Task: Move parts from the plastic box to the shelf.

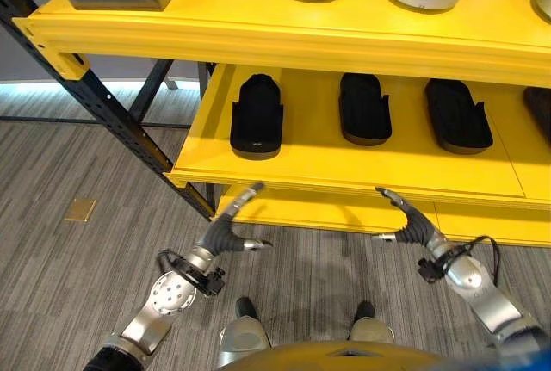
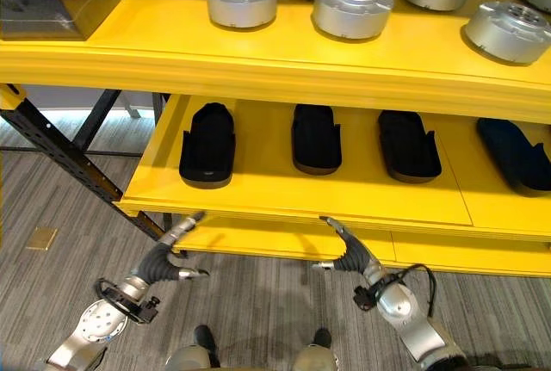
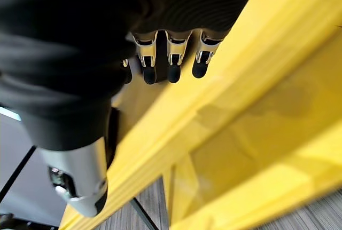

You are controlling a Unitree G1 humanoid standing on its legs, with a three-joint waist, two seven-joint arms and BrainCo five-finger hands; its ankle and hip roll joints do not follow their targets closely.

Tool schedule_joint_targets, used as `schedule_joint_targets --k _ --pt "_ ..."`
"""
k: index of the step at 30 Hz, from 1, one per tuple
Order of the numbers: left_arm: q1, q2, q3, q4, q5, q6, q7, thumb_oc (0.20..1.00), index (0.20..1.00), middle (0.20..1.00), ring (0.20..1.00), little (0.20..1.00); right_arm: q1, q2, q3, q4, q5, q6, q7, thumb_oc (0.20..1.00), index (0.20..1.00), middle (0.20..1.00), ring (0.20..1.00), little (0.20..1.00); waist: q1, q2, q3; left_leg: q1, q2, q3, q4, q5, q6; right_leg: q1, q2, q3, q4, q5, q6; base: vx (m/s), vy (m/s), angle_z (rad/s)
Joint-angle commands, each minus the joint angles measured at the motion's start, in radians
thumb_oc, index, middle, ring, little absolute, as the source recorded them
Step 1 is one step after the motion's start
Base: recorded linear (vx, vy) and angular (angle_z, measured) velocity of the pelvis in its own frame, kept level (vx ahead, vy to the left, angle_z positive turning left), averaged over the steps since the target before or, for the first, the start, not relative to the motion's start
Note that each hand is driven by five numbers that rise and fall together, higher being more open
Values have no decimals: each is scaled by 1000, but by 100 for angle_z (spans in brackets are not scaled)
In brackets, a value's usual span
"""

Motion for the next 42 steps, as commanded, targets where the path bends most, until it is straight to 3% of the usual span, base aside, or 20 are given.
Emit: schedule_joint_targets --k 1,2,5,6,7,8,12,14,15,17,18,19,22,25,26,29,30,31,36,42 --pt "-17 -11 69 -23 -194 -25 -171 1000 1000 1000 1000 1000 -70 -38 31 -26 -29 -64 6 1000 1000 1000 1000 1000 39 35 20 89 -49 12 -76 1 31 -12 34 -86 163 -92 92 -59 253 -86" --pt "-9 -18 67 -25 -194 -35 -179 1000 1000 1000 1000 1000 -98 -48 49 -38 -23 -59 17 1000 1000 1000 1000 1000 58 37 23 102 -48 55 -93 5 32 -16 24 -167 172 -76 92 -81 147 -97" --pt "-14 -16 67 -32 -210 -12 -203 1000 1000 1000 1000 1000 -109 -61 54 -63 2 -40 21 1000 1000 1000 1000 1000 53 36 24 105 -51 70 -100 7 34 -19 75 -175 161 -111 73 -15 48 -87" --pt "-21 -20 56 -38 -249 21 -228 1000 1000 1000 1000 1000 -109 -68 60 -85 41 -28 25 1000 1000 1000 1000 1000 37 26 24 104 -66 70 -104 8 30 -19 150 -154 120 -131 45 39 -7 -15" --pt "-23 -20 53 -38 -249 24 -231 1000 1000 1000 1000 1000 -108 -69 60 -88 43 -27 24 1000 1000 1000 1000 1000 34 24 24 103 -68 68 -104 9 29 -18 162 -151 111 -132 40 90 -58 -4" --pt "-45 -31 27 -36 -262 24 -243 1000 1000 1000 1000 1000 -111 -73 62 -85 52 -35 17 1000 1000 1000 1000 1000 20 12 23 92 -86 55 -96 7 25 -12 216 -112 41 -120 17 70 -79 -1" --pt "-68 -67 18 -25 -280 72 -307 1000 1000 1000 1000 1000 -105 -57 47 -60 53 -49 10 1000 1000 1000 1000 1000 -6 14 5 87 -108 25 -95 -4 29 -3 246 -39 -22 -100 6 62 -125 11" --pt "-77 -84 17 -3 -292 103 -349 1000 1000 1000 1000 1000 -88 -38 47 -42 42 -76 14 1000 1000 1000 1000 1000 -24 23 -6 84 -106 39 -75 -13 24 7 237 -16 -34 -98 8 68 -192 17" --pt "-78 -88 19 16 -353 171 -387 1000 1000 1000 1000 1000 -82 -32 51 -45 13 -85 18 1000 1000 1000 1000 1000 -44 26 -7 79 -100 72 -13 -51 34 9 222 -14 -32 -102 1 51 -145 -10" --pt "-78 -90 22 17 -362 168 -384 1000 1000 1000 1000 1000 -81 -33 54 -49 -4 -81 13 1000 1000 1000 1000 1000 -48 25 -3 61 -92 83 43 -69 35 13 214 -12 -29 -108 -5 -12 -79 -16" --pt "-95 -92 10 22 -347 168 -372 1000 1000 1000 1000 1000 -96 -33 74 -42 -43 -72 -10 1000 1000 1000 1000 1000 -51 22 10 -1 -39 87 191 -95 27 21 205 1 -5 -134 -31 -41 -43 -7" --pt "-97 -97 9 24 -353 168 -376 1000 1000 1000 1000 1000 -110 -35 84 -33 -47 -68 -17 1000 1000 1000 1000 1000 -52 24 14 -7 -13 89 217 -95 22 23 204 4 6 -148 -43 -2 134 -18" --pt "-88 -118 13 20 -364 171 -379 1000 1000 1000 1000 1000 -129 -48 91 -31 -42 -67 -2 1000 1000 1000 1000 1000 -55 34 0 25 59 62 184 -32 -2 26 196 15 37 -178 -66 64 262 -57" --pt "-88 -129 15 19 -355 156 -394 1000 1000 1000 1000 1000 -123 -59 97 -48 -34 -71 -2 1000 1000 1000 1000 1000 -51 49 -20 29 146 -37 159 111 -58 10 192 61 65 -200 -78 55 326 -38" --pt "-90 -131 14 15 -373 163 -392 1000 1000 1000 1000 1000 -125 -62 100 -47 -34 -73 -1 1000 1000 1000 1000 1000 -49 55 -18 3 158 -59 169 140 -47 -4 185 68 79 -193 -89 -16 322 -36" --pt "-93 -120 34 11 -370 185 -394 1000 1000 1000 1000 1000 -126 -65 110 -43 -32 -64 14 1000 1000 1000 1000 1000 -58 75 -25 49 126 -26 119 57 -26 -18 132 58 125 -197 -59 62 495 -25" --pt "-84 -102 37 17 -388 200 -415 1000 1000 1000 1000 1000 -110 -48 112 -35 -50 -55 13 1000 1000 1000 1000 1000 -60 77 -27 90 87 -13 84 -17 -16 -4 97 53 139 -193 -21 85 609 42" --pt "-74 -86 37 18 -390 200 -433 1000 1000 1000 1000 1000 -108 -35 115 -21 -62 -58 18 1000 1000 1000 1000 1000 -51 74 -23 91 70 -2 60 -13 7 -6 89 41 129 -163 -16 73 486 72" --pt "-25 -33 25 1 -336 162 -445 1000 1000 1000 1000 1000 -127 -25 155 -10 -82 -51 42 1000 1000 1000 1000 1000 -7 63 -5 78 51 -32 0 11 15 -16 60 29 102 -125 31 -53 189 35" --pt "-15 -24 27 6 -337 139 -428 1000 1000 1000 1000 1000 -149 -43 186 -4 -87 -63 88 1000 1000 1000 1000 1000 30 51 4 57 59 -42 -19 35 7 -9 58 0 95 -131 35 -43 55 14"
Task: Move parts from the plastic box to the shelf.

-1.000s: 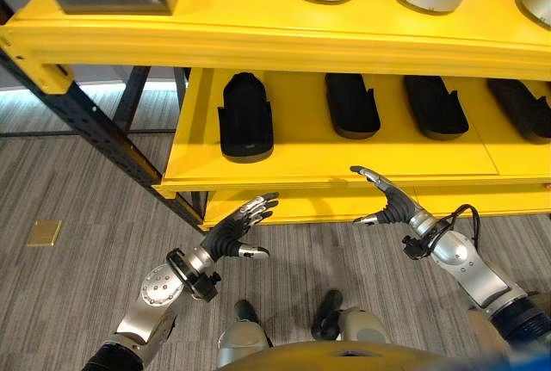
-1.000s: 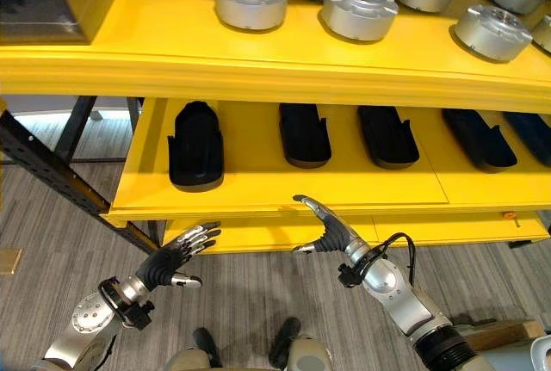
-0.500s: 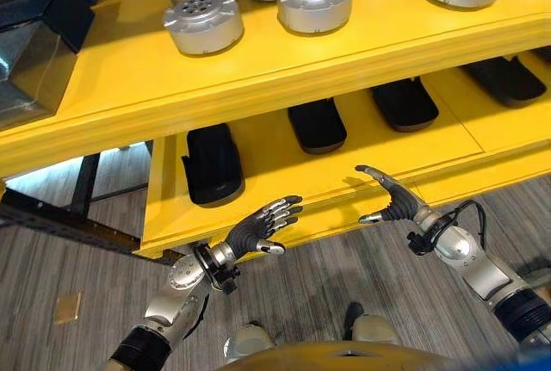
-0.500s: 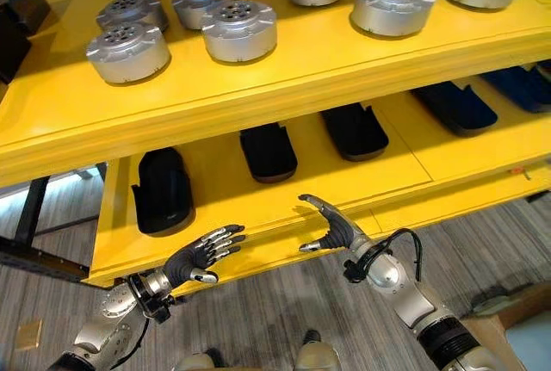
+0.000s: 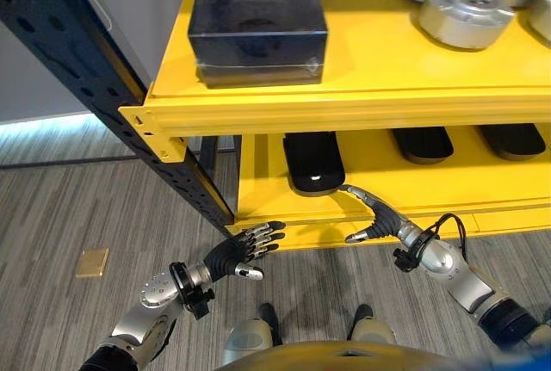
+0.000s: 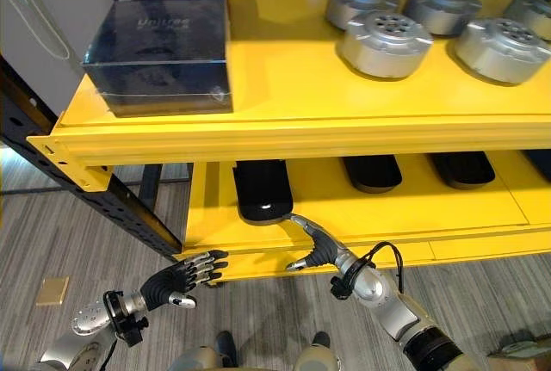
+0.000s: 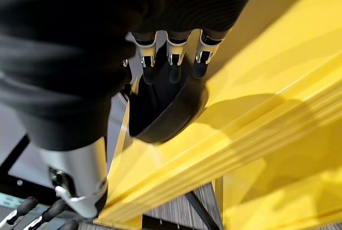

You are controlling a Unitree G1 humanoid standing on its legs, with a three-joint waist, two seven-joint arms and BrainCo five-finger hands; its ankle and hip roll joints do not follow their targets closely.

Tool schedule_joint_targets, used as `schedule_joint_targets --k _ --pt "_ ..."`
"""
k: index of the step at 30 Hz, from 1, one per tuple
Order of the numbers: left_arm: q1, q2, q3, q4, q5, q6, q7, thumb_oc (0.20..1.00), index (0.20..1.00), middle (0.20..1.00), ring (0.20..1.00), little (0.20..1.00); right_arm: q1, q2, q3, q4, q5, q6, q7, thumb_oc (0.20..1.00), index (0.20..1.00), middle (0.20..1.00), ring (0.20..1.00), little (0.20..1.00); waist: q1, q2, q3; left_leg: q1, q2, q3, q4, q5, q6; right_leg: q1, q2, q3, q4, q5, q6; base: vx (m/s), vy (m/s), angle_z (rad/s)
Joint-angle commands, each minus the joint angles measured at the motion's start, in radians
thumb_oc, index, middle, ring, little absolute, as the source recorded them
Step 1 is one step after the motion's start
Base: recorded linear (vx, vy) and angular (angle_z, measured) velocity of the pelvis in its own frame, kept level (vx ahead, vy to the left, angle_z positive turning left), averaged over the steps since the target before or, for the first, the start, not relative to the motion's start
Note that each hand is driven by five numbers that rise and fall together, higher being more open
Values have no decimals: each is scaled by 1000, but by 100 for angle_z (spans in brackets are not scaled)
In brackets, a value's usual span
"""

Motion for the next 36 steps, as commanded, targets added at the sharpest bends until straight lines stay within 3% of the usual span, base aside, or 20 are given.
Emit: schedule_joint_targets --k 1,10,19,26,36 --pt "-16 -38 32 -81 13 -78 -2 1000 1000 1000 1000 1000 -63 -61 17 -41 -23 -39 29 1000 1000 1000 1000 1000 6 27 28 25 163 10 -38 127 -94 -8 29 -30 95 -101 26 -32 29 -1" --pt "-17 -25 49 -80 -3 -89 22 1000 1000 1000 1000 1000 -106 -92 58 -45 -42 -7 48 1000 1000 1000 1000 1000 39 18 52 -16 176 -3 -19 140 -105 -26 31 -42 108 -109 19 -58 7 6" --pt "-15 -12 63 -102 -13 -91 43 1000 1000 1000 1000 1000 -126 -154 109 -91 -127 -75 167 1000 1000 1000 1000 1000 54 7 59 -11 183 12 -15 144 -110 -16 25 -57 103 -102 25 -29 -13 8" --pt "-36 -18 46 -103 -59 -109 103 1000 1000 1000 1000 1000 -212 -149 183 -88 -202 -98 113 1000 1000 1000 1000 1000 72 9 66 -15 182 10 -12 144 -111 -15 23 -67 106 -103 27 -3 0 4" --pt "-39 -52 67 -107 -74 -116 130 1000 1000 1000 1000 1000 -273 -88 221 -56 -260 -67 66 1000 1000 1000 1000 1000 108 9 79 -29 180 -3 -6 143 -114 -14 20 -88 114 -109 24 -5 0 3"
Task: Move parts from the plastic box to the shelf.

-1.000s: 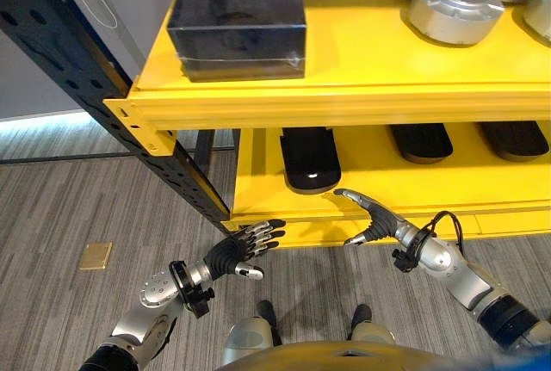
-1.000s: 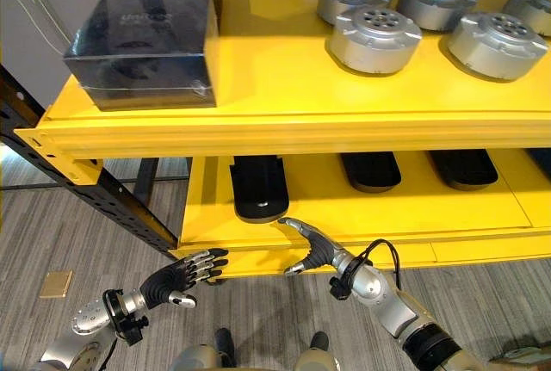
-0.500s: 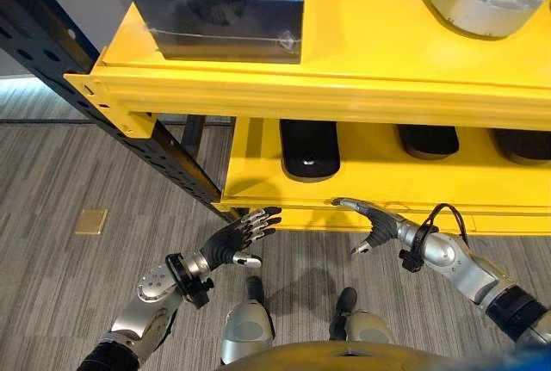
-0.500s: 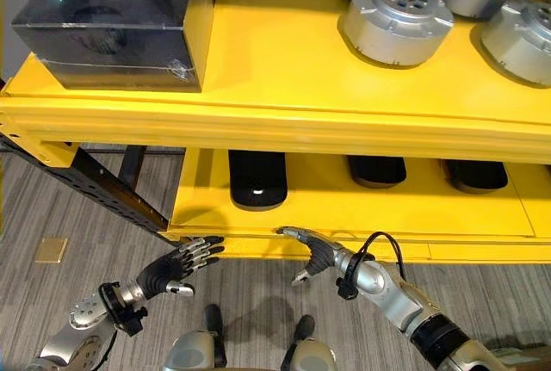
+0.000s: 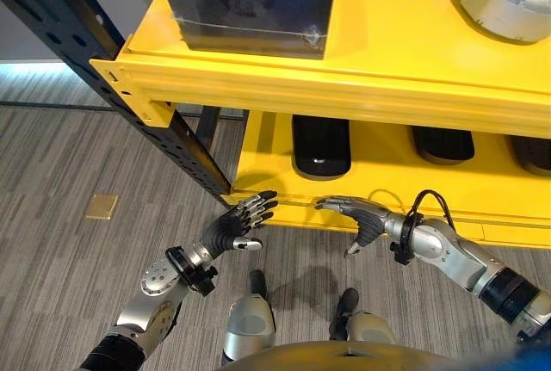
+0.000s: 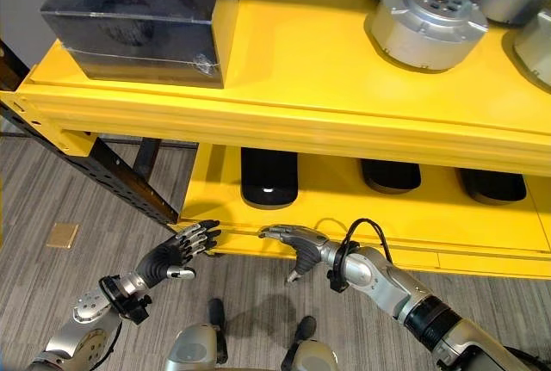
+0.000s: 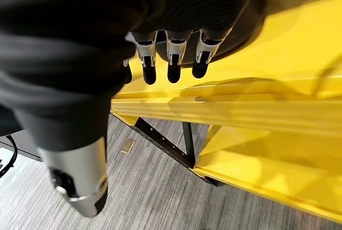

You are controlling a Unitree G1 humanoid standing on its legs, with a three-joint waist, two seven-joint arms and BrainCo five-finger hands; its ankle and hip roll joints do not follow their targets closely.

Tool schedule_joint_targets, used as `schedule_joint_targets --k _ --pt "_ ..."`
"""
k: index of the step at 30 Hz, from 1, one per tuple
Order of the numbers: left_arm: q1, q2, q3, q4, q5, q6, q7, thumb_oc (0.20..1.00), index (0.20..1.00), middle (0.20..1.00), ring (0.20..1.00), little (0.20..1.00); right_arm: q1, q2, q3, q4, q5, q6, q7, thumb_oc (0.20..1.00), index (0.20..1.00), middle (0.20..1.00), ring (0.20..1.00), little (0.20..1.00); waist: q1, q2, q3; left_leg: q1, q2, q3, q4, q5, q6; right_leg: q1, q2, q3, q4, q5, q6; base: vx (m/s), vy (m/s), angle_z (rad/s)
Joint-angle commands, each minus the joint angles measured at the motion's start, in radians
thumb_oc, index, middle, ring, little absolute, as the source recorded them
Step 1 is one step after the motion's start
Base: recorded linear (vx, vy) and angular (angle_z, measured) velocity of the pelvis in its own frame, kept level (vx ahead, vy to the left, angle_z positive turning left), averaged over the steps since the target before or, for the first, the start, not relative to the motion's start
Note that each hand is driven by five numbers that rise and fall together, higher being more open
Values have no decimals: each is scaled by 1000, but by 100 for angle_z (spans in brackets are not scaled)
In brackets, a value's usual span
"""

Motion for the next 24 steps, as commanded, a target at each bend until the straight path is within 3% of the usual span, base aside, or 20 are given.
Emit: schedule_joint_targets --k 1,20,23,24 --pt "3 -19 18 -88 -37 -52 18 1000 1000 1000 1000 1000 -77 8 46 -11 -28 -26 -60 1000 1000 1000 1000 1000 22 14 -24 20 104 62 14 88 -41 -31 -62 -3 129 -17 77 -5 8 12" --pt "-19 -34 -3 -74 -11 -44 26 1000 1000 1000 1000 1000 -137 74 85 85 -121 -9 -114 1000 1000 1000 1000 1000 42 28 -24 26 103 41 20 72 -54 -24 -70 -5 145 -36 85 12 6 3" --pt "-24 -38 -10 -69 -9 -47 24 1000 1000 1000 1000 1000 -144 83 90 110 -139 -4 -131 1000 1000 1000 1000 1000 44 30 -19 19 106 55 22 85 -44 -29 -72 -20 144 -23 72 -15 1 0" --pt "-24 -42 -12 -66 -4 -48 21 1000 1000 1000 1000 1000 -146 89 89 122 -140 -4 -134 1000 1000 1000 1000 1000 45 31 -21 27 105 41 25 69 -55 -23 -73 -8 151 -38 83 78 -2 0"
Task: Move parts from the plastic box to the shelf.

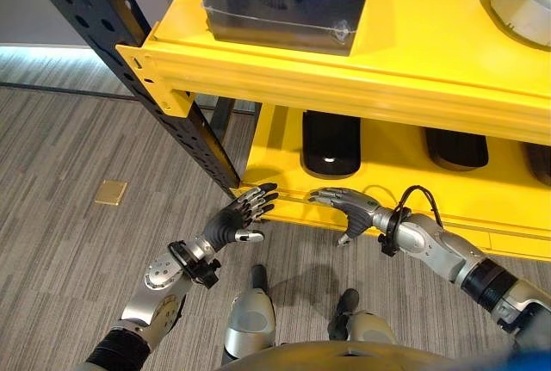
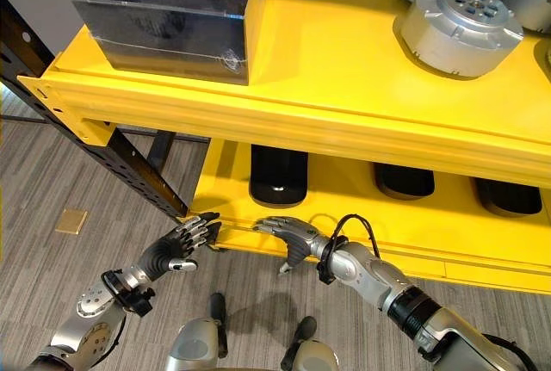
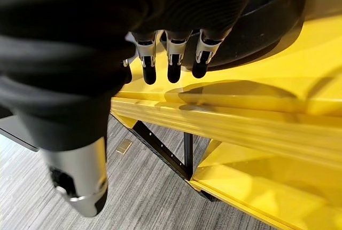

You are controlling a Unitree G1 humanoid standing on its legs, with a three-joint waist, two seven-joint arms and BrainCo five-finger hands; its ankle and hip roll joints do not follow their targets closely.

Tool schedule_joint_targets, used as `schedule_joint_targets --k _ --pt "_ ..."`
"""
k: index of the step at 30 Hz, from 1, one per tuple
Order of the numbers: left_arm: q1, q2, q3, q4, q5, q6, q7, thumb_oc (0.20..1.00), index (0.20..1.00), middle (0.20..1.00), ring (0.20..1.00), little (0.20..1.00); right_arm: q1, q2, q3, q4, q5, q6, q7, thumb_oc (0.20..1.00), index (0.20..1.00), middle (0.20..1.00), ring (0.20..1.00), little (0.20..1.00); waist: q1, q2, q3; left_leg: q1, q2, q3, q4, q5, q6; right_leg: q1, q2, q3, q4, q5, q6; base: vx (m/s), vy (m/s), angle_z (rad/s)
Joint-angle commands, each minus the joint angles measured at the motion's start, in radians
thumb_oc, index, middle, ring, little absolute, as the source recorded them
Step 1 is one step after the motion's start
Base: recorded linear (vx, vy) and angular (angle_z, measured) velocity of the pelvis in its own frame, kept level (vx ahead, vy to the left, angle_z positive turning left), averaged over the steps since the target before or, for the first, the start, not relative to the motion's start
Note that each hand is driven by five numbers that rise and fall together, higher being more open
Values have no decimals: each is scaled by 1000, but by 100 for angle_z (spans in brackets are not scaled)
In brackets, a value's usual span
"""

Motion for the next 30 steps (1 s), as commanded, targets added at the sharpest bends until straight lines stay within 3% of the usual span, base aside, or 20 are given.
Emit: schedule_joint_targets --k 1,30 --pt "10 -17 -17 -67 -1 -48 0 1000 1000 1000 1000 1000 -79 12 46 24 -17 -17 -45 1000 1000 1000 1000 1000 22 26 -33 44 106 67 4 70 -55 -24 -67 10 133 -27 88 79 -3 -1" --pt "-17 -26 -33 -44 22 0 -9 1000 1000 1000 1000 1000 -167 80 30 194 -38 95 -52 1000 1000 1000 1000 1000 44 39 -42 49 104 61 17 69 -53 -23 -72 -11 162 -34 76 9 -2 0"
